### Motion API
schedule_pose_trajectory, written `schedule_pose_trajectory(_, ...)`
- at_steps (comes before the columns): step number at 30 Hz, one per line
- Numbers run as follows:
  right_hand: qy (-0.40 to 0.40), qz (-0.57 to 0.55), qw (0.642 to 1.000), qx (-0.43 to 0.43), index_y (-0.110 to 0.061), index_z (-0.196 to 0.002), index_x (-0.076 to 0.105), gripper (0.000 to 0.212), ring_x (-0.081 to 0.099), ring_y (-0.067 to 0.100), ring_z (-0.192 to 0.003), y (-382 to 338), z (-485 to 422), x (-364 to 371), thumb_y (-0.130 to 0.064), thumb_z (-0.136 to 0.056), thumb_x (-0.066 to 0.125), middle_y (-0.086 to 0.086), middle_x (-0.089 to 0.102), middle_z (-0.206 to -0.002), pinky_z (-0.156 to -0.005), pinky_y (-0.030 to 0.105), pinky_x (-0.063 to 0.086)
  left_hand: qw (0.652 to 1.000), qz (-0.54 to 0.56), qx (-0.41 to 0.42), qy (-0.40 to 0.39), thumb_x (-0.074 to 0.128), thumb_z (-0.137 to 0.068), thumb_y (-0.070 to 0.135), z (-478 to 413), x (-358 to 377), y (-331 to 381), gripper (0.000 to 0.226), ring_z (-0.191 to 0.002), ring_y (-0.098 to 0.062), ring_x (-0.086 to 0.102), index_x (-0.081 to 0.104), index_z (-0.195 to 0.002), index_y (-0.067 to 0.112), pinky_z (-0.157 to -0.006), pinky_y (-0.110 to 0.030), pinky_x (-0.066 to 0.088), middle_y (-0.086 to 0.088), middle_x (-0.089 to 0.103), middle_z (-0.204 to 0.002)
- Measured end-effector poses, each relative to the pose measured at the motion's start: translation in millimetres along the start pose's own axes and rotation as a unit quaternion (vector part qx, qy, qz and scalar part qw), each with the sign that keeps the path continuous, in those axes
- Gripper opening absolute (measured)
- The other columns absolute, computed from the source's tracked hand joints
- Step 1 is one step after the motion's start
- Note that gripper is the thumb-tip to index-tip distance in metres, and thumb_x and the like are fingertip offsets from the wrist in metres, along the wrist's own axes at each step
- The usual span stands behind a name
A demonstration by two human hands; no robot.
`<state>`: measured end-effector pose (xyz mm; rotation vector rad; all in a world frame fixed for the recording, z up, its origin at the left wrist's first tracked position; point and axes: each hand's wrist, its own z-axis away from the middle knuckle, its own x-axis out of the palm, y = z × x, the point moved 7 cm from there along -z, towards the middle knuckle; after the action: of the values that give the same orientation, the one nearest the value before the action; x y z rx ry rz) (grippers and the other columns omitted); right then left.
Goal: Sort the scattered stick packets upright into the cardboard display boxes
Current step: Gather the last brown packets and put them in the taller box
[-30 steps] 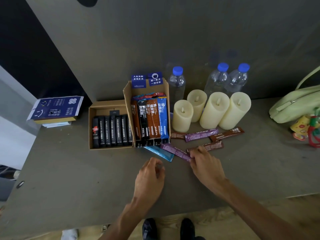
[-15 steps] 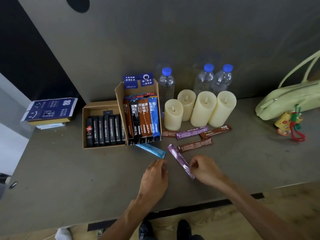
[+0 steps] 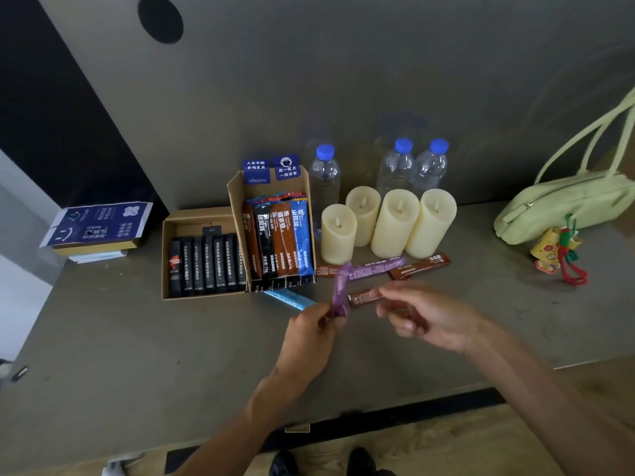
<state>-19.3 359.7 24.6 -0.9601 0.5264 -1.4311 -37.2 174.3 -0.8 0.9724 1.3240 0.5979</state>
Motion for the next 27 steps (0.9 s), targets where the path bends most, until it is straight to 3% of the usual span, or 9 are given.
schedule_pose_trajectory(2, 0.040, 0.029, 0.999, -0.023, -0.002, -0.109, 0.070, 0.024, 0.044, 0.011, -0.047, -8, -1, -4, -0.021, -0.096, 0.061, 0.011, 0.065, -0.084, -0.042, 0.023, 0.022, 0.996, 0.051, -0.049, -0.061, 0.064, -0.094, 0.021, 0, 5, -7, 0.009, -0.086, -0.001, 0.064, 0.068, -0.100, 0.026, -0.081, -0.025, 0.053, 0.012, 0.071, -0.093)
schedule_pose_trajectory(5, 0.059, 0.090, 0.993, -0.046, -0.006, -0.107, 0.071, 0.021, 0.047, 0.011, -0.052, -17, -2, 1, -0.021, -0.096, 0.063, 0.006, 0.067, -0.084, -0.043, 0.021, 0.025, 0.987, 0.079, -0.053, -0.131, 0.056, -0.097, 0.015, 1, 8, -10, 0.013, -0.092, -0.009, 0.066, 0.066, -0.103, 0.020, -0.087, -0.036, 0.055, 0.008, 0.072, -0.098)
schedule_pose_trajectory(8, 0.053, 0.165, 0.982, -0.072, -0.012, -0.102, 0.074, 0.020, 0.051, 0.009, -0.056, -27, -5, 15, -0.028, -0.091, 0.070, 0.004, 0.070, -0.088, -0.046, 0.019, 0.031, 0.981, 0.083, -0.037, -0.174, 0.051, -0.100, 0.014, 6, 8, -6, 0.013, -0.078, -0.008, 0.059, 0.063, -0.098, 0.016, -0.076, -0.029, 0.050, 0.004, 0.065, -0.087)
schedule_pose_trajectory(12, 0.078, 0.223, 0.969, -0.074, -0.011, -0.095, 0.074, 0.017, 0.051, 0.009, -0.058, -30, -17, 25, -0.027, -0.089, 0.074, 0.003, 0.065, -0.074, -0.053, 0.018, 0.040, 0.974, 0.091, -0.044, -0.201, 0.050, -0.101, 0.017, 10, 7, -4, 0.014, -0.076, -0.009, 0.055, 0.063, -0.098, 0.014, -0.073, -0.028, 0.046, 0.000, 0.062, -0.085)
schedule_pose_trajectory(14, 0.092, 0.215, 0.969, -0.075, -0.011, -0.094, 0.074, 0.014, 0.050, 0.009, -0.056, -32, -22, 27, -0.025, -0.090, 0.072, 0.002, 0.062, -0.068, -0.053, 0.018, 0.041, 0.976, 0.103, -0.060, -0.183, 0.054, -0.100, 0.024, 12, 3, -3, 0.014, -0.081, -0.015, 0.062, 0.066, -0.101, 0.019, -0.076, -0.031, 0.051, 0.001, 0.068, -0.090)
schedule_pose_trajectory(18, 0.095, 0.187, 0.974, -0.087, -0.013, -0.095, 0.075, 0.011, 0.051, 0.008, -0.057, -38, -30, 33, -0.023, -0.092, 0.071, 0.005, 0.065, -0.075, -0.052, 0.019, 0.040, 0.983, 0.109, -0.092, -0.115, 0.069, -0.090, 0.037, 15, -14, -4, 0.013, -0.075, 0.000, 0.064, 0.072, -0.094, 0.025, -0.070, -0.015, 0.049, 0.010, 0.074, -0.085)
schedule_pose_trajectory(22, 0.066, 0.164, 0.976, -0.125, -0.011, -0.098, 0.076, 0.014, 0.054, 0.013, -0.060, -45, -40, 56, -0.023, -0.090, 0.073, 0.012, 0.072, -0.084, -0.049, 0.023, 0.036, 0.990, 0.099, -0.097, -0.036, 0.070, -0.090, 0.034, 13, -37, -12, 0.012, -0.066, 0.003, 0.060, 0.073, -0.084, 0.024, -0.062, -0.012, 0.043, 0.012, 0.072, -0.077)
schedule_pose_trajectory(27, 0.040, 0.252, 0.962, -0.101, -0.014, -0.094, 0.075, 0.011, 0.061, 0.009, -0.062, -44, -64, 93, -0.023, -0.088, 0.076, -0.003, 0.074, -0.073, -0.050, 0.019, 0.043, 0.993, 0.057, -0.099, 0.034, 0.072, -0.087, 0.027, 5, -69, -29, 0.013, -0.062, 0.003, 0.057, 0.071, -0.074, 0.026, -0.058, -0.012, 0.040, 0.016, 0.069, -0.070)
